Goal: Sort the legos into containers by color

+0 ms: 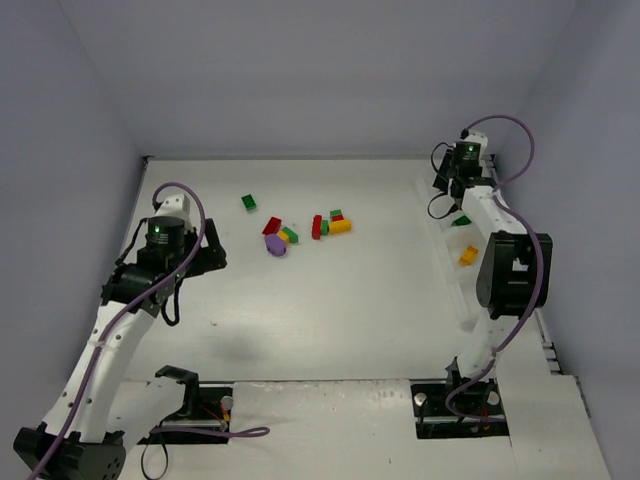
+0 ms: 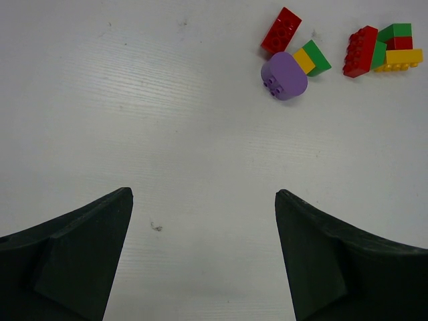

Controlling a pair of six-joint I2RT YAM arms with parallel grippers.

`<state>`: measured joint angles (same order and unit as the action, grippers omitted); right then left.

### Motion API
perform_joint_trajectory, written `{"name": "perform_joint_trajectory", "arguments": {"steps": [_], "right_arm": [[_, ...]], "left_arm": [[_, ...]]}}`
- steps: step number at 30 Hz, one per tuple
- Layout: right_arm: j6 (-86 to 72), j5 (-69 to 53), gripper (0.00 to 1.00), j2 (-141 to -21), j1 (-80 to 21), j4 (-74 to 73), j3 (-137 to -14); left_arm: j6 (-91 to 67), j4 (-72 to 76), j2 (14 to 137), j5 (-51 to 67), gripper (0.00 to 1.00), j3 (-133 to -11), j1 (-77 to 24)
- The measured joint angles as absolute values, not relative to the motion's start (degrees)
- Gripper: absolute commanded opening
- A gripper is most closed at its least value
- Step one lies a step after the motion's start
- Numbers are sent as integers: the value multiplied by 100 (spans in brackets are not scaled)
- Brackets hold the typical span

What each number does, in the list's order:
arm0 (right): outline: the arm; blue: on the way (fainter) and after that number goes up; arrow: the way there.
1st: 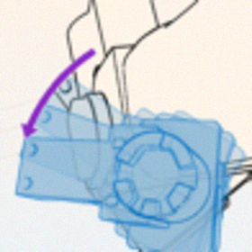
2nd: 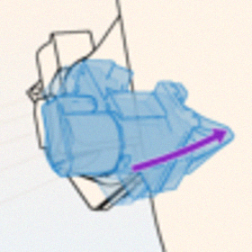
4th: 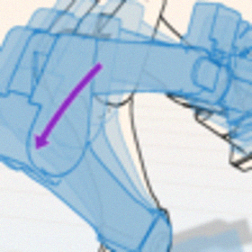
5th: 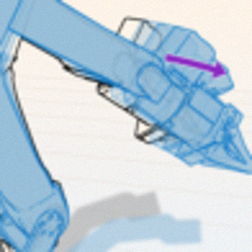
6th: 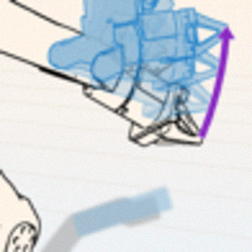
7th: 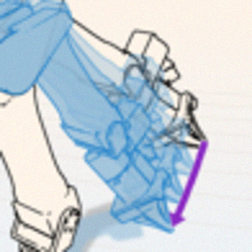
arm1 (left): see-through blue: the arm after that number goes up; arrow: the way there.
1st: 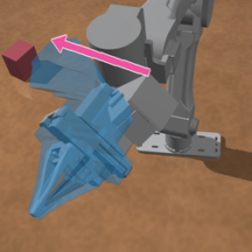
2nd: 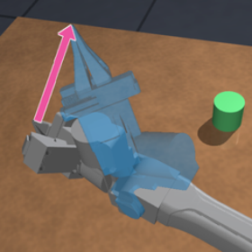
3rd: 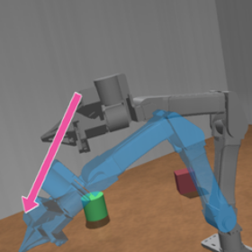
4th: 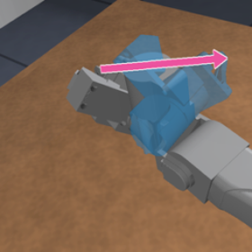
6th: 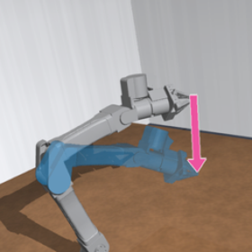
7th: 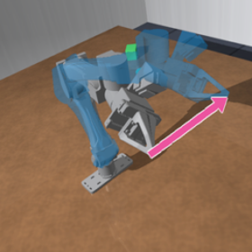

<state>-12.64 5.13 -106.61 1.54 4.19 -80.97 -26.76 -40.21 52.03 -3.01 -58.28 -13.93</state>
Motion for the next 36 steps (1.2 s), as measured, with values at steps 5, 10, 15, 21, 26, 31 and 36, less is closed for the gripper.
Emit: {"name": "perform_joint_trajectory", "arguments": {"steps": [5,10,15,21,26,31,36], "right_arm": [[-1179,517,0,-11157,189,458,-8613],[-1092,528,0,-11583,235,519,-9096],[-1041,574,5,-11974,329,558,-9430],[-982,572,16,-12263,460,545,-9616],[-864,489,42,-12366,526,534,-9791],[-766,340,57,-12366,545,543,-9970],[-705,248,66,-12366,554,528,-10001]], "left_arm": [[-2742,-4062,5129,-316,81,-5828,-1415],[-2816,-4062,5142,-327,81,-5828,-1415],[-2906,-4060,5282,-327,81,-5828,-1415],[-2923,-4045,5533,-331,81,-5828,-1417],[-2926,-3970,5771,-327,81,-5828,-1420],[-2926,-3861,6090,-292,81,-5865,-1420],[-2926,-3739,6320,-276,81,-5922,-1420]]}}
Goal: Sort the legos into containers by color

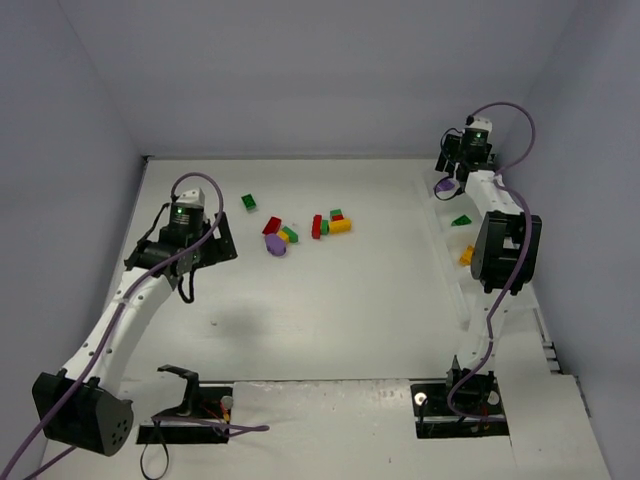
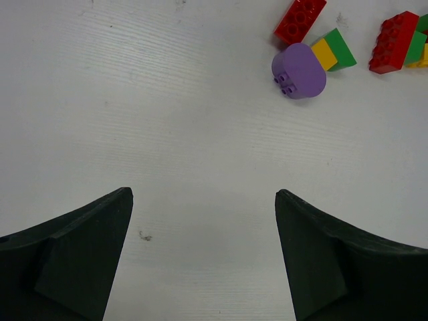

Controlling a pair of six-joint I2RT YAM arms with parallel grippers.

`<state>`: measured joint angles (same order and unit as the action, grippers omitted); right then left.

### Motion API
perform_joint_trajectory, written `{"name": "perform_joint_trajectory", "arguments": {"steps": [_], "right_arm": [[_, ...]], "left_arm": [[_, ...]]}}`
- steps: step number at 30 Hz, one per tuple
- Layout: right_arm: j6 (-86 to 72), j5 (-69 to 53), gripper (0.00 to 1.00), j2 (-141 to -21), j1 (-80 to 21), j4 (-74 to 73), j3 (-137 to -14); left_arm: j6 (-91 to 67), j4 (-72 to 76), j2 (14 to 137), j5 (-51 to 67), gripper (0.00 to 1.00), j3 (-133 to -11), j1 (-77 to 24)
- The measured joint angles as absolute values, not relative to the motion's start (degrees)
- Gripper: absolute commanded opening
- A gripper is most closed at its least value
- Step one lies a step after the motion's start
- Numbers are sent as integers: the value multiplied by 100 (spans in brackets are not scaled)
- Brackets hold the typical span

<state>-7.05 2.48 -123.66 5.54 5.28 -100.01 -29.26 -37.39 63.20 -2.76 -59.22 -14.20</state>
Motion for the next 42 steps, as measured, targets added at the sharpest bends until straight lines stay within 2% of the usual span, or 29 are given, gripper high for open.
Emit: {"name": "perform_joint_trajectory", "arguments": {"steps": [7,18,25,35,42], "right_arm": [[-740,113,66,-12086,554,454,-9789],[-1601,-502,67,-9666,454,526,-8123],[-1951,-867,67,-8882,180,537,-6866],[-1984,-1164,67,-7819,-384,322,-5909],[-1933,-1363,66,-7231,-622,266,-5415]], "left_arm": [[-3006,-3557,6716,-252,81,-6233,-1420],[-3468,-2864,8827,-242,80,-7494,-1420],[-3743,-2580,10492,-607,71,-8632,-1420],[-3774,-2574,12418,-1100,68,-10300,-1420],[-3719,-2742,13386,-1420,55,-11301,-1420]]}}
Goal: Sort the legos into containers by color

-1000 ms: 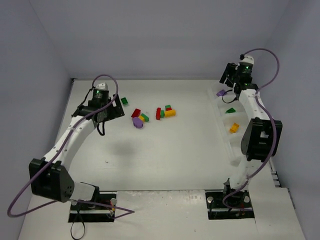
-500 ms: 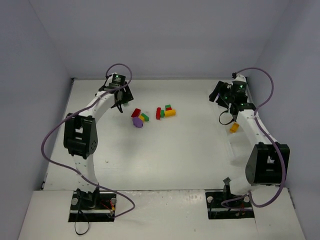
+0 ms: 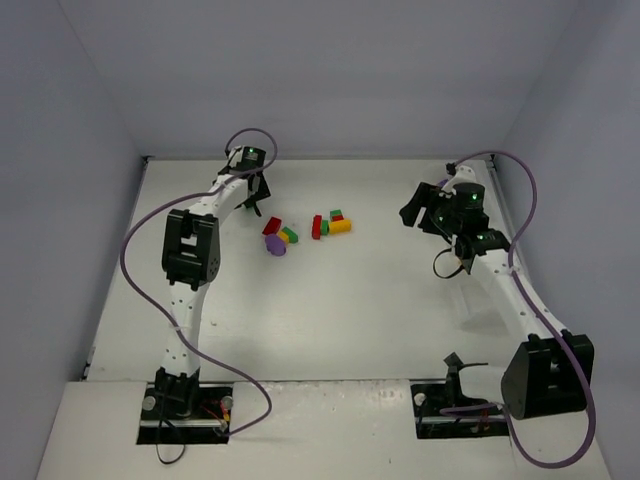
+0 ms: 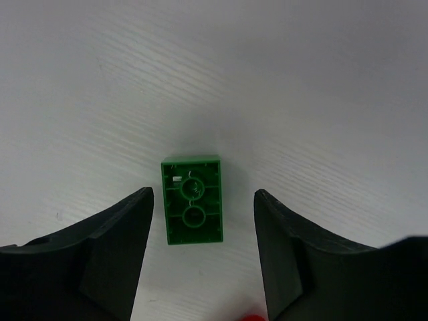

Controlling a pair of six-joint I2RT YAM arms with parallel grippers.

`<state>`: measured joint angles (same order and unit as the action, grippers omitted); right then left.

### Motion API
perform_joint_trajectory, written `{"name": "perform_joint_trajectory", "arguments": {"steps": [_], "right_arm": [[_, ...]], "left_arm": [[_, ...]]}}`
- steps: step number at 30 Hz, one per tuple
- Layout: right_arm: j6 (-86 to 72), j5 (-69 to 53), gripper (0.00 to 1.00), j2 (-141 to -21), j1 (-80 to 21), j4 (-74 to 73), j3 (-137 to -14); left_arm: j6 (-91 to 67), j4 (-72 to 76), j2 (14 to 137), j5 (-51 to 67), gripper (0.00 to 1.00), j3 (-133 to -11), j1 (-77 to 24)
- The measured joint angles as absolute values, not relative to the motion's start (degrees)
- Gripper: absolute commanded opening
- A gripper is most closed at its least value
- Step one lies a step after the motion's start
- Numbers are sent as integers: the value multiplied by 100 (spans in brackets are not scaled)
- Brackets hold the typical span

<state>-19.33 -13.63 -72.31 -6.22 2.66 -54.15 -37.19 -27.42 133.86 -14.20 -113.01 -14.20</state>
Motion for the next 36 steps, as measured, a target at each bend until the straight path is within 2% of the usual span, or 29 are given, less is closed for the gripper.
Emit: {"name": "perform_joint_trajectory", "arguments": {"steps": [6,7,9,12,18,25,31,36], "right_arm": [[-1892,-1441,66,-7035,-622,148,-5203],[-1881,-1448,66,-7019,-622,132,-5201],[-1859,-1466,65,-6995,-622,119,-5201],[-1813,-1525,64,-6978,-644,104,-5201],[-1791,-1726,60,-6989,-648,75,-5227],[-1855,-2246,58,-7450,-792,-34,-5857],[-1984,-2982,59,-7990,-1026,-47,-6600],[-2134,-3675,59,-8381,-1221,-43,-7081]], "left_arm": [[-3524,-2720,13528,-1511,30,-11402,-1420],[-3483,-2694,13528,-1509,21,-11399,-1420],[-3404,-2617,13526,-1509,9,-11371,-1420],[-3245,-2366,13399,-1476,0,-11124,-1420],[-2637,-1413,12195,-867,0,-9343,-1446],[-1363,252,9856,733,0,-7290,-1575],[-489,860,8635,2569,0,-6486,-1704],[43,786,8215,3361,0,-6014,-2128]]}}
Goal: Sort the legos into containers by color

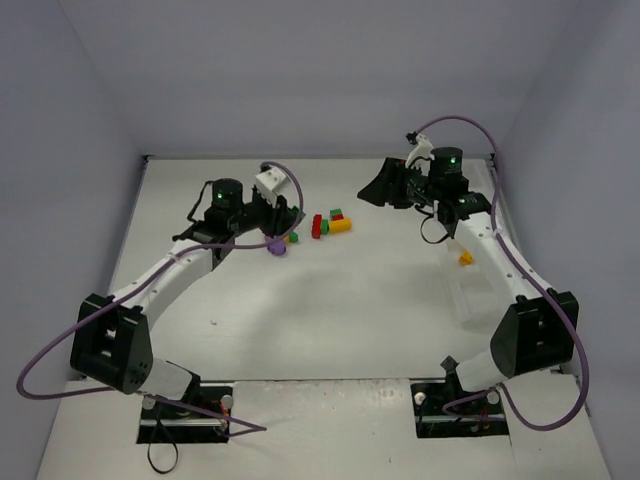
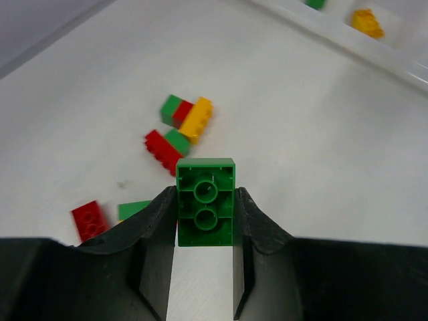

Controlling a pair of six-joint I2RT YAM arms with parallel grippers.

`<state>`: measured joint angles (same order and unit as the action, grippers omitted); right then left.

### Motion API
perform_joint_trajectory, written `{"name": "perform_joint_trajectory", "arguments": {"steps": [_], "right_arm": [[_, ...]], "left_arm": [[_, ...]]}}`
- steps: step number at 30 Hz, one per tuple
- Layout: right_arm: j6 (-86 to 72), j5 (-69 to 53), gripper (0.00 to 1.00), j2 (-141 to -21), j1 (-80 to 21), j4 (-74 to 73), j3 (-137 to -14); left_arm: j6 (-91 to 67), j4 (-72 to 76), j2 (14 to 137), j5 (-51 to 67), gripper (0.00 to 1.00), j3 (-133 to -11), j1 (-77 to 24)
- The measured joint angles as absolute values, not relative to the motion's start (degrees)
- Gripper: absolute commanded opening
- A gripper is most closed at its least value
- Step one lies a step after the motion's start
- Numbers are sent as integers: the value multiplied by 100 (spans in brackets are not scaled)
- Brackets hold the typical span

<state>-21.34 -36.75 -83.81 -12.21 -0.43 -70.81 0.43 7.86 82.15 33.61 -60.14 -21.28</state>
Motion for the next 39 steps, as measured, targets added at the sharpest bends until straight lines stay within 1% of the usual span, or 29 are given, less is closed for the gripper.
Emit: {"name": "perform_joint_trajectory", "arguments": {"steps": [6,10,14,23,29,30,31,32,33,35,36,37,38,39], "right_arm": [[-2165,-4265,61,-8711,-1662,-36,-7360],[-2167,-4595,61,-8947,-1997,-36,-7371],[-2165,-4762,61,-9061,-2182,-62,-7371],[-2163,-4965,57,-9061,-2265,-49,-7349],[-2156,-4984,50,-9061,-2340,-14,-7183],[-2156,-4984,47,-9061,-2340,-10,-7166],[-2147,-4982,40,-9061,-2340,-5,-7153],[-2141,-4980,40,-9061,-2340,-1,-7142],[-2143,-4982,31,-9061,-2340,-1,-7131],[-2119,-4998,21,-9065,-2340,-3,-7120],[-2126,-4984,12,-9065,-2346,-3,-7118],[-2150,-4952,7,-9065,-2351,-12,-7118],[-2161,-4950,0,-9072,-2351,-16,-7118],[-2147,-4947,0,-9078,-2351,-19,-7118]], "left_arm": [[401,617,7863,3461,0,-5848,-2980],[473,685,7706,3356,0,-5846,-3282],[495,788,7706,3227,0,-5846,-3343],[495,945,7832,3030,0,-5843,-3417],[493,1033,7878,2989,0,-5837,-3448],[495,1035,7894,2989,0,-5837,-3454],[495,1035,7905,2987,0,-5837,-3457],[495,1039,7913,2989,0,-5837,-3459],[495,1046,7918,2985,0,-5837,-3461],[499,1066,7920,2982,1,-5837,-3481],[508,1063,7924,2969,1,-5837,-3483],[530,1066,7931,2963,1,-5837,-3485],[539,1066,7935,2952,1,-5837,-3489],[541,1063,7942,2945,6,-5837,-3489]]}}
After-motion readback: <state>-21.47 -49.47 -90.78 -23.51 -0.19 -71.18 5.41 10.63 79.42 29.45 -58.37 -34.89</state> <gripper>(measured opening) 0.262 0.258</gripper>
